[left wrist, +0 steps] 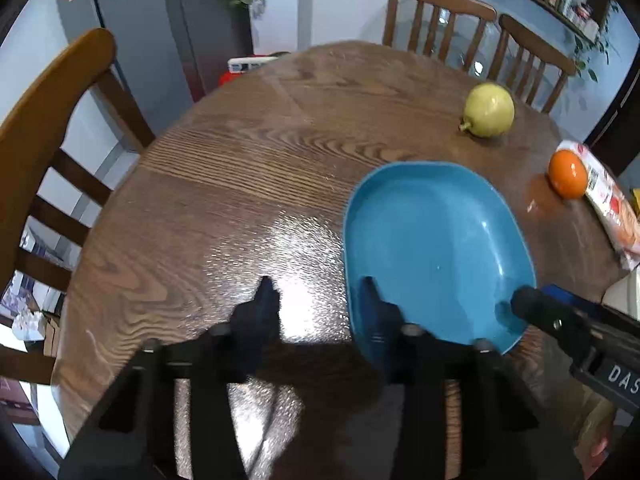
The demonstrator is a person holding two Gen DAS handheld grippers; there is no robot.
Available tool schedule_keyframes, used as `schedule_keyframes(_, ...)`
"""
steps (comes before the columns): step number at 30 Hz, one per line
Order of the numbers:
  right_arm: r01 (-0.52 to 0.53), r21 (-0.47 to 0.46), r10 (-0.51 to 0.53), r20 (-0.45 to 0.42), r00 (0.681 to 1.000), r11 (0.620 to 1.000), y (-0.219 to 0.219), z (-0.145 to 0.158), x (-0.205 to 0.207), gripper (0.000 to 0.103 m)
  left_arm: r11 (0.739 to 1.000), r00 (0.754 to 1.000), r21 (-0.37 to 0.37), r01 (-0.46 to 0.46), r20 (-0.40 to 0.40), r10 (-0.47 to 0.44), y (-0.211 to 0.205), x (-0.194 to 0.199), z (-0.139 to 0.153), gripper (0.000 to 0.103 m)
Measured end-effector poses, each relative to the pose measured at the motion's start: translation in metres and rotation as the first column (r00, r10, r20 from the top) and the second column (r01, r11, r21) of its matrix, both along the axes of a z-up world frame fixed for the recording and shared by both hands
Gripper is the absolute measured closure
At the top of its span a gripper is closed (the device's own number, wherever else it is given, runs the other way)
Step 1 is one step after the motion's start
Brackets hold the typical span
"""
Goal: Organize plates and bowls
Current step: 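Grasp the teal shallow dish rim with the left gripper while the right gripper grips it, then lift the teal dish and carry it over the stacked plates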
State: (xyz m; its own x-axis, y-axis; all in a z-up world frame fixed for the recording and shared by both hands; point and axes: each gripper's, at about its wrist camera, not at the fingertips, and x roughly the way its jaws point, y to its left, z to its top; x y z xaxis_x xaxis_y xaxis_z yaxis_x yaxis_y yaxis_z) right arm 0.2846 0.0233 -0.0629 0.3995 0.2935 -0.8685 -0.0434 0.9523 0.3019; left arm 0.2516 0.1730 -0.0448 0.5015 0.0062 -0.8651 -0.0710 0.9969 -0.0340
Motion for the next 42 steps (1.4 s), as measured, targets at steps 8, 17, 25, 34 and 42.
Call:
schedule_keyframes(8, -0.038, 0.007, 0.038, 0.003, 0.999, 0.999, 0.01, -0.005, 0.003, 0.088, 0.994, 0.996, -0.068, 0.085, 0.02, -0.084, -0.006, -0.005, 0.0, 0.094)
schedule_keyframes(17, -0.012, 0.023, 0.012, -0.014, 1.0, 1.0, 0.001, 0.002, -0.017, 0.09, 0.989, 0.989, -0.05, 0.137, 0.057, -0.134, -0.01, -0.037, 0.011, 0.095)
schedule_keyframes(25, -0.032, 0.055, 0.029, 0.049, 0.998, 0.998, -0.006, 0.037, -0.069, 0.09, 0.988, 0.985, -0.051, 0.143, 0.108, -0.137, -0.015, -0.086, 0.041, 0.095)
schedule_keyframes(34, -0.067, 0.086, 0.056, 0.124, 0.991, 0.994, -0.011, 0.07, -0.126, 0.09, 0.987, 0.972, -0.034, 0.158, 0.18, -0.149, -0.028, -0.149, 0.074, 0.095)
schedule_keyframes(42, -0.086, 0.071, 0.075, 0.148, 0.986, 0.994, -0.028, 0.07, -0.18, 0.09, 0.98, 0.964, -0.029, 0.199, 0.184, -0.19, -0.046, -0.185, 0.074, 0.095)
